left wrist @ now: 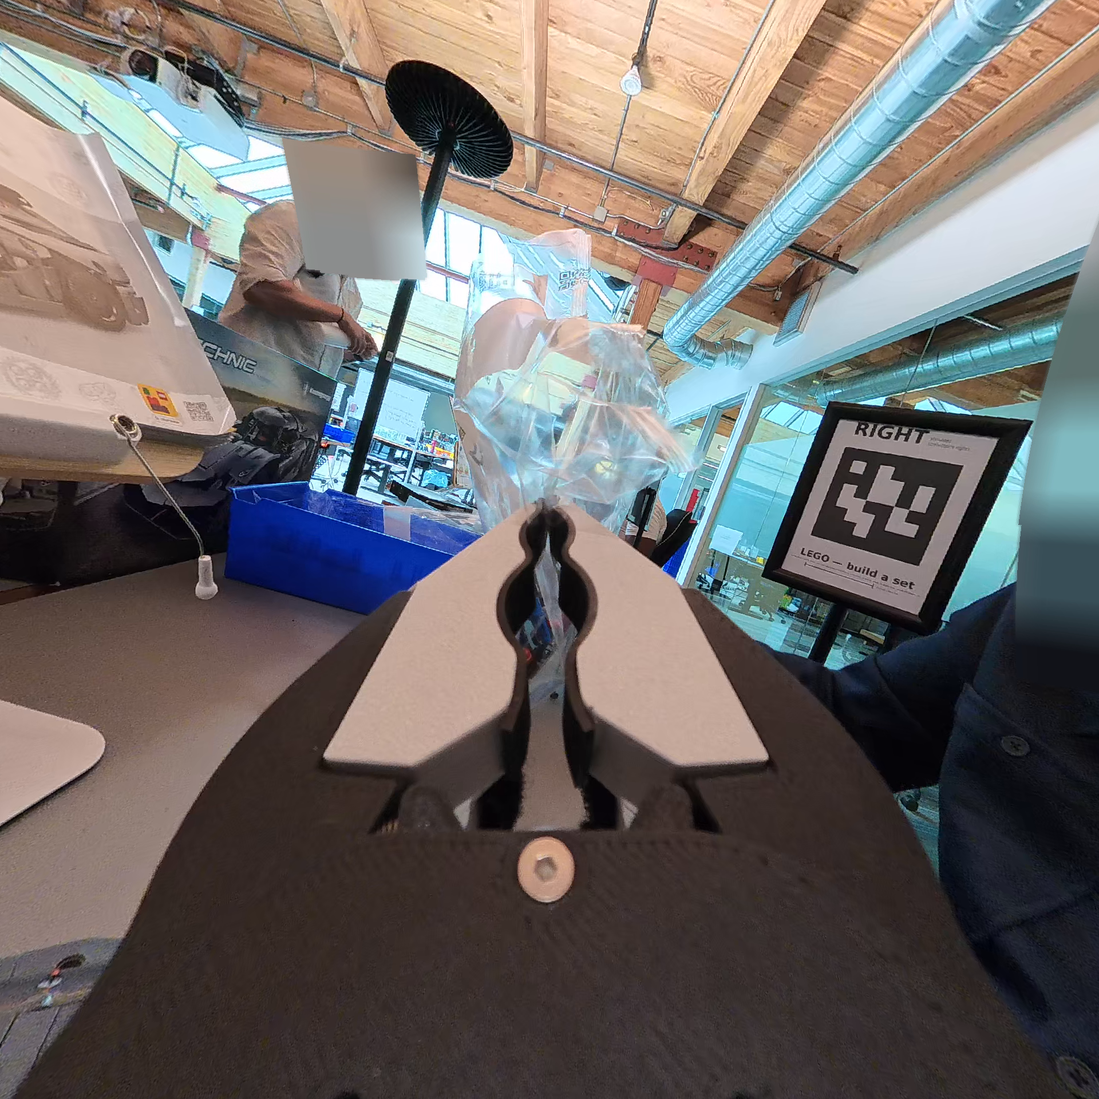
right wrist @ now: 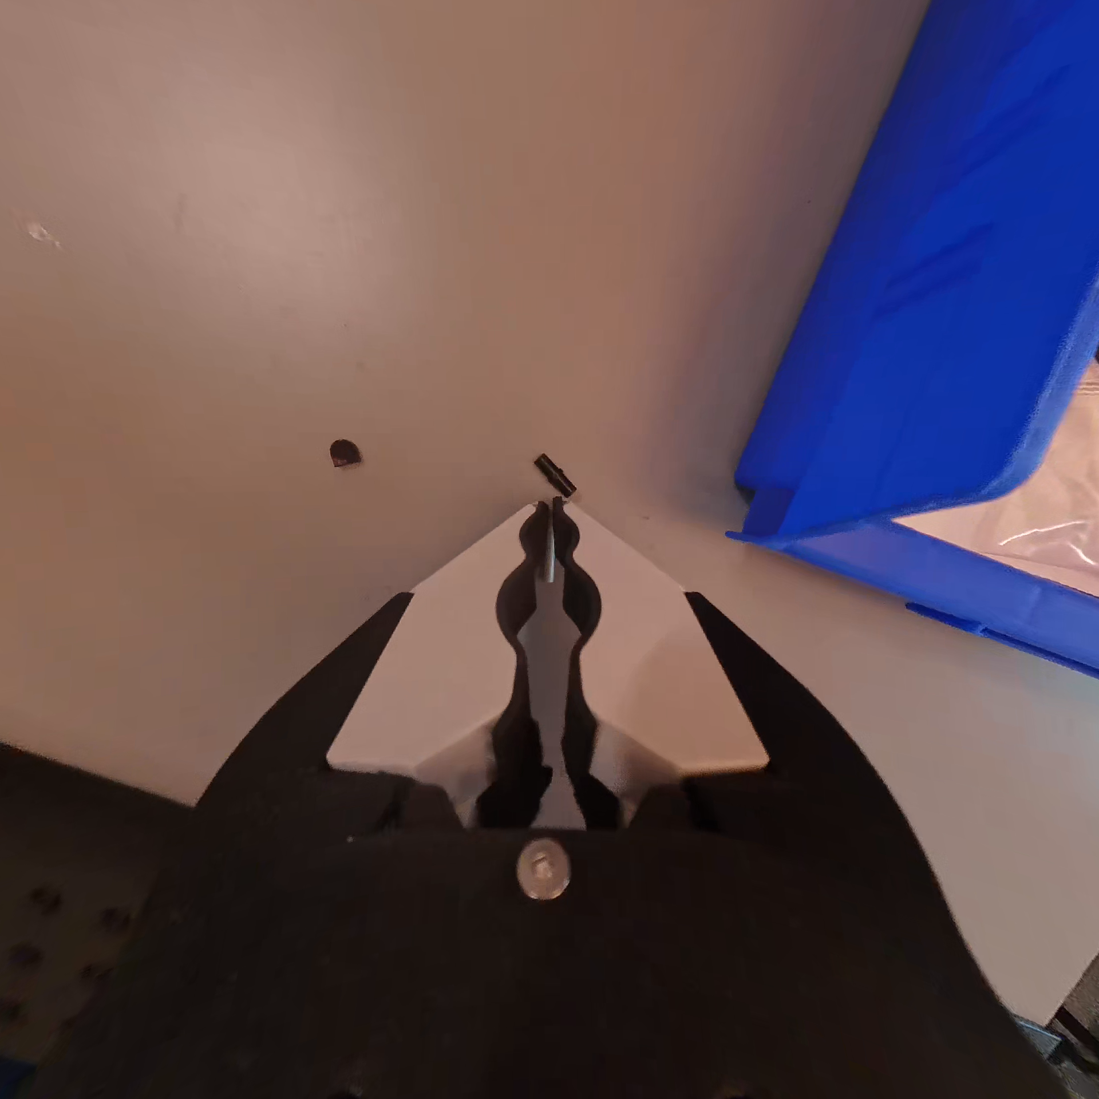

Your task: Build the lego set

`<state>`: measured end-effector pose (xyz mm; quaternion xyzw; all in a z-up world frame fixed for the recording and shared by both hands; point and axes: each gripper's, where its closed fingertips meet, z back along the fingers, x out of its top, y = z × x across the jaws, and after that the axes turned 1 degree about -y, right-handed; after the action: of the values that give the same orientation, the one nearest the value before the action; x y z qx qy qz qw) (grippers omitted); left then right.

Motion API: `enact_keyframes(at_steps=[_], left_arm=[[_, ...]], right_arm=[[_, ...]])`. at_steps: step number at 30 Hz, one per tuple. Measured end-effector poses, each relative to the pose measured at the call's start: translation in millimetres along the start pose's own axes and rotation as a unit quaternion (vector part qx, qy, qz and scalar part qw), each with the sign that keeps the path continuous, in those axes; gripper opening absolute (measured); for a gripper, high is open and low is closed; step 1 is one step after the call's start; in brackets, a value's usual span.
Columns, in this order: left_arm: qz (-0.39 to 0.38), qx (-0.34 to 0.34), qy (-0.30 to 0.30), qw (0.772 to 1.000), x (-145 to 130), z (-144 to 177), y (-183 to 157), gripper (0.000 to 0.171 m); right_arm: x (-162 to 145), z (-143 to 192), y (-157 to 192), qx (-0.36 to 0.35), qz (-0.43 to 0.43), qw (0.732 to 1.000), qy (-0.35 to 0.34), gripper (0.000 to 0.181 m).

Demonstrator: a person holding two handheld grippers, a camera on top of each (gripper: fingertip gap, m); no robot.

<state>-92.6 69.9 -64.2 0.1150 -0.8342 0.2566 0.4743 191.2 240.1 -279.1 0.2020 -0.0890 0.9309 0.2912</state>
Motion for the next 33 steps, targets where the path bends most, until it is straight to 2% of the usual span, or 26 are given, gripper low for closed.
enact_keyframes(at_steps=[6,8,9,12,14,17,22,24,26,29,31,33], left_arm=[[-0.001,-0.001,-0.003,1.0,1,0,-1,0.0],[0.0,-0.002,-0.002,1.0,1,0,-1,0.0],[0.0,-0.002,-0.002,1.0,1,0,-1,0.0],[-0.001,-0.002,-0.001,1.0,1,0,-2,0.0],[-0.001,-0.001,-0.003,1.0,1,0,-1,0.0],[-0.001,0.0,-0.003,1.0,1,1,-1,0.0],[0.001,0.0,0.001,1.0,-1,-1,1,0.0],[0.001,0.001,0.002,1.0,-1,0,1,0.0],[0.001,0.001,0.001,1.0,-1,0,1,0.0],[0.002,0.0,0.005,1.0,-3,-2,1,0.0],[0.003,-0.001,0.009,1.0,-6,-3,1,0.0],[0.003,-0.002,0.013,1.0,-8,-4,0,0.0]], right_arm=[[9,12,-2,-0.003,-0.001,0.999,-0.045,0.0],[13,13,-4,0.001,-0.006,0.999,-0.048,0.026],[13,12,-4,0.001,-0.002,0.999,-0.046,0.032],[14,3,-3,-0.007,0.012,0.999,-0.046,0.02],[12,-3,-1,0.001,0.01,0.999,-0.04,0.019],[12,-5,0,0.012,0.004,0.999,-0.045,0.002],[15,2,4,0.023,0.001,0.998,-0.064,0.001],[27,19,12,0.033,0.003,0.995,-0.095,0.002],[56,55,32,0.058,0.017,0.984,-0.166,0.001],[114,128,75,0.106,0.064,0.948,-0.294,0.001],[147,171,106,0.136,0.099,0.92,-0.354,0.001],[174,199,132,0.16,0.13,0.896,-0.392,0.001]])
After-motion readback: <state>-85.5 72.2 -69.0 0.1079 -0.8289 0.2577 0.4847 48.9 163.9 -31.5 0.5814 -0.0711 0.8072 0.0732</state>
